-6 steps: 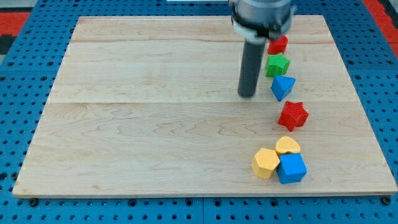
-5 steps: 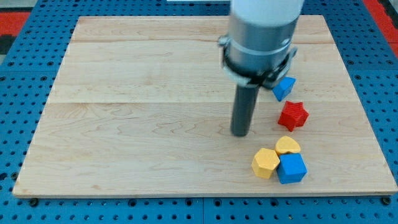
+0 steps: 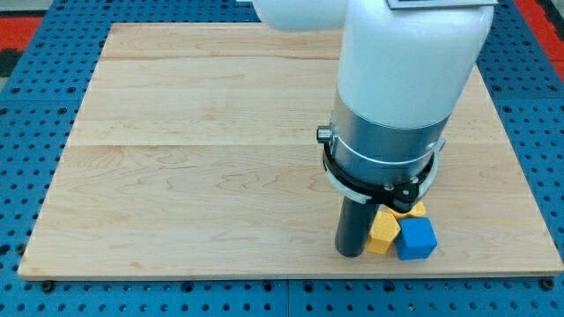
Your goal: Push the yellow heart slightly using the yellow hexagon
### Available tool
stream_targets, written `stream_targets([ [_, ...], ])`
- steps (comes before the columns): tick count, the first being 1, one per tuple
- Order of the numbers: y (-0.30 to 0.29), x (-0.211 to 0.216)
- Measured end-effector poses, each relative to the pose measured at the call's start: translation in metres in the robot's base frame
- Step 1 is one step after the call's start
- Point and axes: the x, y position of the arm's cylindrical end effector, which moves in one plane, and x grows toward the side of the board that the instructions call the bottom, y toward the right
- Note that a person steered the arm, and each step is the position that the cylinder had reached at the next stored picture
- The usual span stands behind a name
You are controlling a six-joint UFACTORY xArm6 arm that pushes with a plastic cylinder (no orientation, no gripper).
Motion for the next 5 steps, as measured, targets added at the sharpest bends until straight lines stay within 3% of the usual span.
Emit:
stream_targets([
  [3, 0.026, 0.002],
  [5, 0.037, -0.02],
])
